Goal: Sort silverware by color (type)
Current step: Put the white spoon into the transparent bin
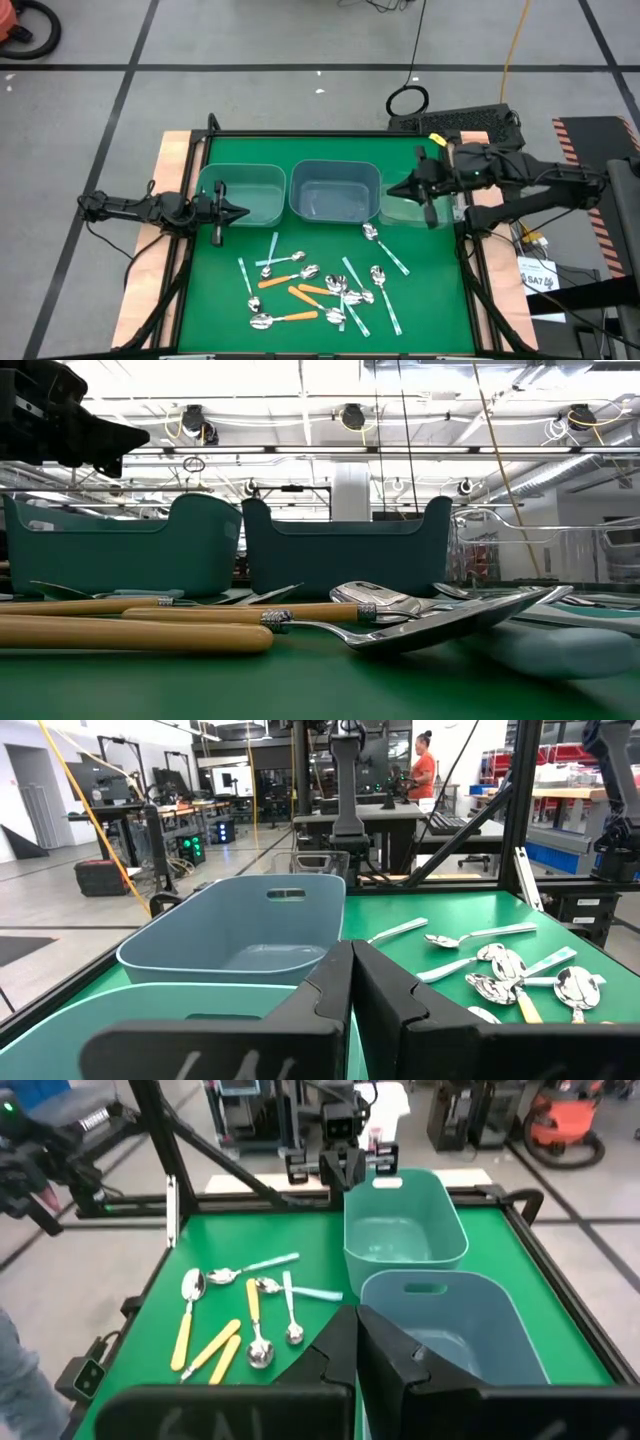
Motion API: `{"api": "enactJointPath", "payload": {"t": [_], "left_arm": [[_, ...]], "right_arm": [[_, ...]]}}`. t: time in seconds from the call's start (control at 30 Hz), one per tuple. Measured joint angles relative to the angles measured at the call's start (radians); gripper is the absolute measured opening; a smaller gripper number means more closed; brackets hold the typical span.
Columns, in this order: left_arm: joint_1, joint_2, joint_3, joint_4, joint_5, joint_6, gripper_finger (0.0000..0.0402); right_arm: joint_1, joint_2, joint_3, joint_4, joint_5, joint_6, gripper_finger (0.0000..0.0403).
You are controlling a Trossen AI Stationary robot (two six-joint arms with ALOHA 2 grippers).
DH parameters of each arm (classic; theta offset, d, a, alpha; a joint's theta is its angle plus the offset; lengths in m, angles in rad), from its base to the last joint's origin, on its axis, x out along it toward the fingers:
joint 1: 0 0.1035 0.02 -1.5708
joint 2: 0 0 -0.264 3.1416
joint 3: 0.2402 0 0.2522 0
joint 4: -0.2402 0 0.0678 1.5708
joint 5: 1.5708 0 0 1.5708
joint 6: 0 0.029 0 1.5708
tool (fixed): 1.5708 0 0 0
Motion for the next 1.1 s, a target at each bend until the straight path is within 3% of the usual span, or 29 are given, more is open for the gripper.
{"api": "enactJointPath", "payload": {"t": [0.37, 0.57, 0.77, 0.93, 1.1], "left_arm": [[0.000, 0.000, 0.025, -0.013, 0.000, -0.009, 0.0017], [0.000, 0.000, 0.025, -0.012, 0.000, -0.008, 0.0017], [0.000, 0.000, 0.026, -0.013, 0.000, -0.036, 0.0017], [0.000, 0.000, 0.026, -0.018, 0.002, -0.178, 0.0017], [-0.001, 0.017, 0.080, -0.016, 0.006, -0.224, 0.0017]], "right_arm": [[0.051, 0.151, 0.163, -0.080, -0.002, 0.065, 0.0000], [0.123, 0.220, 0.179, -0.115, -0.003, 0.232, 0.0000], [0.200, 0.281, 0.181, -0.141, -0.004, 0.509, 0.0000], [0.268, 0.332, 0.181, -0.198, -0.004, 0.558, 0.0000], [0.328, 0.386, 0.181, -0.259, -0.003, 0.668, 0.0000]]}}
